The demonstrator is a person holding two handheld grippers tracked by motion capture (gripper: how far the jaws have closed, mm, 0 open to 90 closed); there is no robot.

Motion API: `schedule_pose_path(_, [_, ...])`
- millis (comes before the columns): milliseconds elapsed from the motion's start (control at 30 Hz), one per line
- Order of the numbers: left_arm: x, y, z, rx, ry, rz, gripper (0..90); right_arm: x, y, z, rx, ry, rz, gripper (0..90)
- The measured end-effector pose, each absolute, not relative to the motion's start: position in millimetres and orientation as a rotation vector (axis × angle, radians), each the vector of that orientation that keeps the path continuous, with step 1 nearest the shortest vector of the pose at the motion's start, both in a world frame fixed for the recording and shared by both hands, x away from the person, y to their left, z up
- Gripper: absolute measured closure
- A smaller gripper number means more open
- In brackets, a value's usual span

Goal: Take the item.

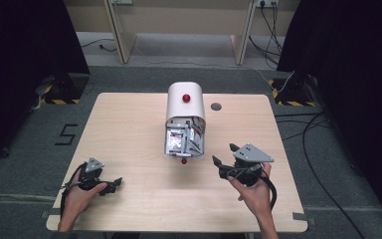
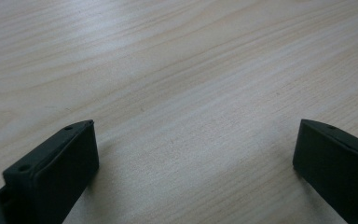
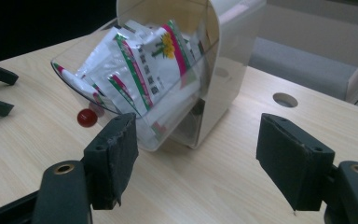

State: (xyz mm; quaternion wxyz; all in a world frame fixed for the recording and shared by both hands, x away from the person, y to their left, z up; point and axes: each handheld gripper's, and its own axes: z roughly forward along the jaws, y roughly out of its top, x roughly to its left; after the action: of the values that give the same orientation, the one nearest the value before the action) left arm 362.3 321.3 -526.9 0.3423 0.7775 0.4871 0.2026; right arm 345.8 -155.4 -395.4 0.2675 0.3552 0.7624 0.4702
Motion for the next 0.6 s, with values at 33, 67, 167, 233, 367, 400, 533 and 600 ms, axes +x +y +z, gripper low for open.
schedule_pose_path(33, [362.3, 321.3, -526.9, 2.021, 1.266, 0.526, 0.0, 346.4, -154.0, -394.2, 0.951, 2.057, 1.273, 30.1])
schedule_pose_path(67, [362.3, 321.1, -527.0, 2.017, 1.268, 0.526, 0.0, 347.3, -149.8, -392.1, 0.947, 2.060, 1.281, 30.3])
schedule_pose_path(167, [362.3, 321.1, -527.0, 2.017, 1.268, 0.526, 0.0, 348.6, -143.3, -389.2, 0.929, 2.069, 1.289, 31.0])
schedule_pose_path(233, [362.3, 321.1, -527.0, 2.017, 1.268, 0.526, 0.0, 349.6, -139.2, -387.8, 0.923, 2.074, 1.295, 31.7])
schedule_pose_path(367, [362.3, 321.1, -527.0, 2.017, 1.268, 0.526, 0.0, 351.2, -129.6, -383.1, 0.897, 2.082, 1.306, 33.2])
schedule_pose_path(400, [362.4, 321.1, -527.0, 2.017, 1.268, 0.526, 0.0, 351.4, -127.1, -381.9, 0.893, 2.085, 1.307, 33.4])
schedule_pose_path(533, [362.3, 321.1, -527.0, 2.017, 1.268, 0.526, 0.0, 352.7, -119.4, -379.0, 0.869, 2.092, 1.304, 34.1])
schedule_pose_path(600, [362.4, 321.1, -527.0, 2.017, 1.268, 0.526, 0.0, 355.3, -112.2, -377.9, 0.853, 2.105, 1.293, 34.5])
